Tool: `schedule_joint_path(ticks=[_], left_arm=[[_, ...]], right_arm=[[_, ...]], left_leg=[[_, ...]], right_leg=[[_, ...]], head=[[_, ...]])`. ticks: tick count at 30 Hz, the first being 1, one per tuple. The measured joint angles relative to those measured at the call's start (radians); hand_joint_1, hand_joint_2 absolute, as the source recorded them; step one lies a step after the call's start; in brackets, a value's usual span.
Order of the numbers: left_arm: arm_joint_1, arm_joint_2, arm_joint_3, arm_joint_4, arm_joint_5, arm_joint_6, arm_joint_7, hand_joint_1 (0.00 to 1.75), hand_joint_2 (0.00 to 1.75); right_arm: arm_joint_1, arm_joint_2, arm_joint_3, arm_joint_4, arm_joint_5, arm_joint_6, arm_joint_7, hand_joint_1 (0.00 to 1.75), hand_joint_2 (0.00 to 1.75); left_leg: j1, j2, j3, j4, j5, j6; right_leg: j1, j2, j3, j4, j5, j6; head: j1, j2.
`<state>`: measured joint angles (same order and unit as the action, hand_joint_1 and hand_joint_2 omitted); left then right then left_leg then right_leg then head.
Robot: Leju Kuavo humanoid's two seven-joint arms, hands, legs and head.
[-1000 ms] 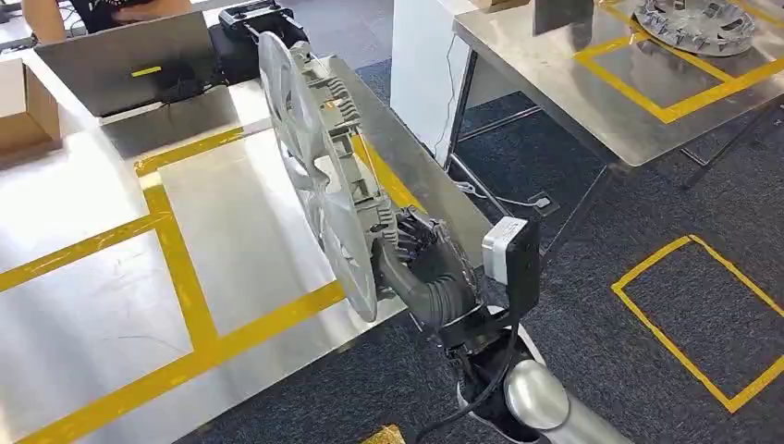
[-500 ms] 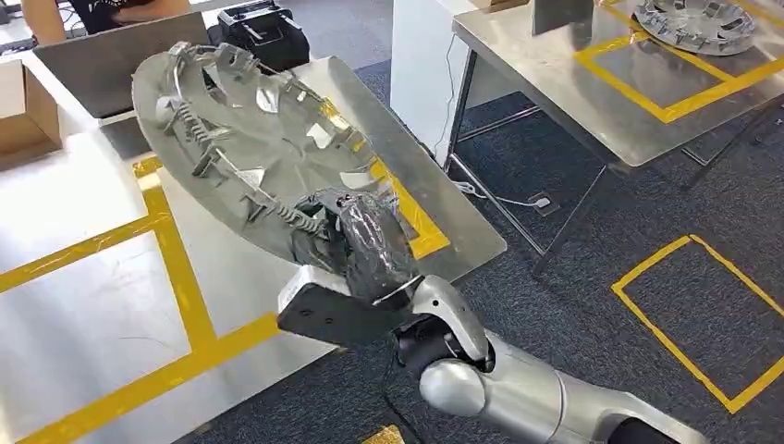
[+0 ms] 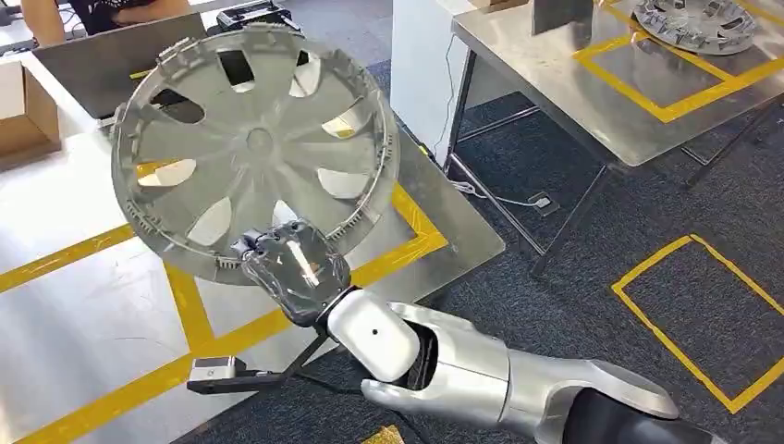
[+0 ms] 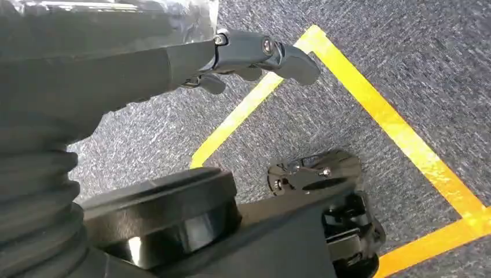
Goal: Take the parts from the cabinet and place them on the table.
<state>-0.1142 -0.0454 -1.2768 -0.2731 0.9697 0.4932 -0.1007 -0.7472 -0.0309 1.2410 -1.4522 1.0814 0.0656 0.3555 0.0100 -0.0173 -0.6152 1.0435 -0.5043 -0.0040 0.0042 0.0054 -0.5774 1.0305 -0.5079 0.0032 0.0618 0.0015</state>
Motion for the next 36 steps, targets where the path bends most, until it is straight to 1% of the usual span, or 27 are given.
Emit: schedule_joint_path(ticks=[4, 7, 12, 19, 28, 29, 36], left_arm=[[0.001, -0.009, -0.01, 0.0, -0.003, 0.0, -0.001, 0.0, 1.75], [0.002, -0.013, -0.012, 0.001, -0.007, 0.0, 0.008, 0.0, 1.75], [0.002, -0.015, -0.014, 0.003, -0.011, -0.003, 0.022, 0.0, 1.75], [0.002, -0.016, -0.023, 0.005, -0.017, -0.003, 0.027, 0.0, 1.75], [0.002, -0.022, -0.032, 0.008, -0.017, -0.009, 0.044, 0.0, 1.75], [0.002, -0.022, -0.032, 0.008, -0.017, -0.01, 0.047, 0.0, 1.75], [0.002, -0.022, -0.036, 0.01, -0.018, -0.005, 0.05, 0.0, 1.75]], right_arm=[[-0.008, 0.037, 0.046, 0.133, -0.034, -0.004, -0.047, 1.75, 1.75], [-0.008, 0.058, 0.074, 0.205, -0.057, 0.003, -0.061, 1.75, 1.75], [-0.005, 0.076, 0.1, 0.316, -0.093, 0.011, -0.079, 1.75, 1.75], [-0.001, 0.098, 0.13, 0.418, -0.112, 0.014, -0.083, 1.75, 1.75], [0.011, 0.117, 0.133, 0.507, -0.139, 0.026, -0.071, 1.75, 1.75], [0.013, 0.119, 0.133, 0.513, -0.139, 0.027, -0.069, 0.0, 0.0], [0.024, 0.138, 0.138, 0.552, -0.142, 0.061, -0.056, 0.0, 0.0]], left_leg=[[0.0, 0.0, 0.0, 0.0, 0.0, -0.001], [0.0, -0.001, 0.0, 0.0, 0.0, -0.001], [0.0, -0.001, 0.0, 0.0, 0.0, -0.001], [0.0, 0.0, 0.0, 0.0, 0.0, -0.001], [0.0, 0.0, 0.001, 0.0, 0.0, -0.001], [0.0, 0.0, 0.001, 0.0, 0.0, -0.001], [0.0, 0.001, 0.002, 0.0, 0.0, -0.001]], right_leg=[[0.0, -0.001, 0.0, 0.0, 0.0, 0.0], [0.0, -0.001, 0.0, 0.0, 0.0, 0.0], [0.0, -0.001, 0.0, -0.001, 0.0, 0.0], [0.0, 0.0, 0.0, -0.001, 0.0, 0.0], [0.0, 0.0, 0.0, -0.001, 0.0, 0.0], [0.0, 0.0, 0.0, -0.001, 0.0, 0.0], [0.0, 0.001, 0.001, -0.001, 0.0, 0.0]], head=[[0.0, 0.0], [0.0, 0.0], [0.0, 0.0], [0.0, 0.0], [0.0, 0.0], [0.0, 0.0], [0.0, 0.0]])
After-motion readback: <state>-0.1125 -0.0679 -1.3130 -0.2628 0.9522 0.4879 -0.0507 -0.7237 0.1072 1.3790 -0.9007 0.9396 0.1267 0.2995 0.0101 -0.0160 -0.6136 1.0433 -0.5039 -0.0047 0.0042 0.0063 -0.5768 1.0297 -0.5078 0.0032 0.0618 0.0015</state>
